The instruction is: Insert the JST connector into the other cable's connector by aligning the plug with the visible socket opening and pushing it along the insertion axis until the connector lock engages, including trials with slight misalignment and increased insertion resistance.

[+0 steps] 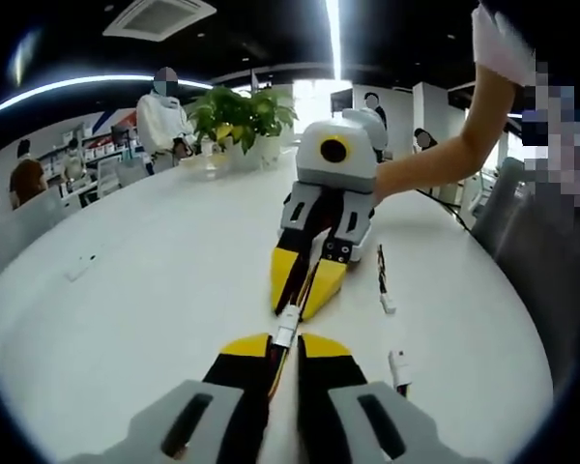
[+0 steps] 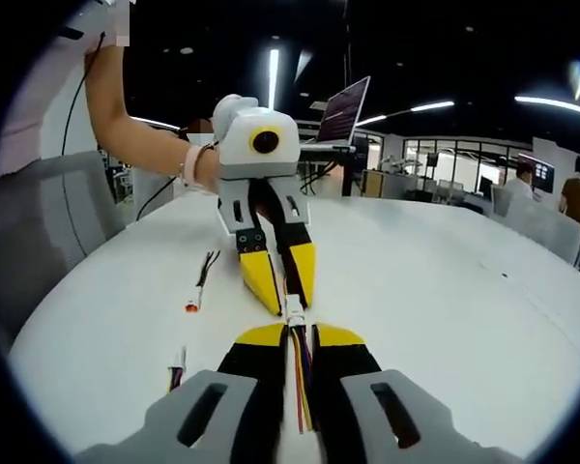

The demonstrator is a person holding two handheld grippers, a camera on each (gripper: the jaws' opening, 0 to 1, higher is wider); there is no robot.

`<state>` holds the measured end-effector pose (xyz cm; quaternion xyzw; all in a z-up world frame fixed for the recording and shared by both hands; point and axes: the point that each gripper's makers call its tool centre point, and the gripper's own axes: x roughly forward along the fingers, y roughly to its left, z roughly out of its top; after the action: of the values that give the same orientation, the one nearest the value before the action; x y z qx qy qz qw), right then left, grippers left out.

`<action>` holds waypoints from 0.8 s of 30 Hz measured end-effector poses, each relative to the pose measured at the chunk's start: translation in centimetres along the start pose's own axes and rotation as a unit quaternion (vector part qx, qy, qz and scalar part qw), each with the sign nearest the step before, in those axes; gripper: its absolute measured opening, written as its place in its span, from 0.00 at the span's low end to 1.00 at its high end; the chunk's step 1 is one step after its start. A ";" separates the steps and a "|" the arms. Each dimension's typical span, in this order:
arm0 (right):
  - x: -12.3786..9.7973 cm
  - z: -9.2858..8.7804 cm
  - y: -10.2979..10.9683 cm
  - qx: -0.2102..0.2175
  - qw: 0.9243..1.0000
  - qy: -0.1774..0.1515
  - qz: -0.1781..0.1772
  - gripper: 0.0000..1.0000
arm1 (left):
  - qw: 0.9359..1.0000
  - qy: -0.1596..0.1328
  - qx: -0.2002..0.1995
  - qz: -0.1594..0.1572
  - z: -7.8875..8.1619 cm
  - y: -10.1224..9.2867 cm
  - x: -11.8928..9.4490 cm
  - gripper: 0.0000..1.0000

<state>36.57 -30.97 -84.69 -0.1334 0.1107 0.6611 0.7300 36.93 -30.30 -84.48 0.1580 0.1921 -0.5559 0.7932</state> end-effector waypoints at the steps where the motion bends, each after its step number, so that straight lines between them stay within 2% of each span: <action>1: 0.0 0.0 -0.1 0.001 1.000 0.001 -0.003 0.08 | 1.000 0.000 -0.004 0.002 0.0 0.0 0.0 0.05; 10: -0.5 0.6 -0.3 0.007 1.000 -0.007 -0.007 0.10 | 1.000 -0.003 -0.015 0.025 0.0 0.1 -0.4 0.09; 17: -1.1 1.3 -0.3 -0.001 1.000 -0.014 -0.009 0.09 | 0.999 -0.025 -0.016 0.031 1.3 0.1 -1.3 0.10; 22: -1.6 1.8 0.2 -0.008 1.000 -0.009 -0.008 0.09 | 0.999 -0.019 0.002 0.031 2.0 -0.6 -1.9 0.10; 24: -1.8 2.2 0.5 -0.010 1.000 -0.008 -0.007 0.09 | 0.999 -0.005 0.010 0.032 1.8 -0.9 -2.2 0.10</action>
<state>35.84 -31.90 -82.07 -0.1364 0.0970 0.6583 0.7340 35.67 -29.68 -81.87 0.1691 0.1769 -0.5328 0.8101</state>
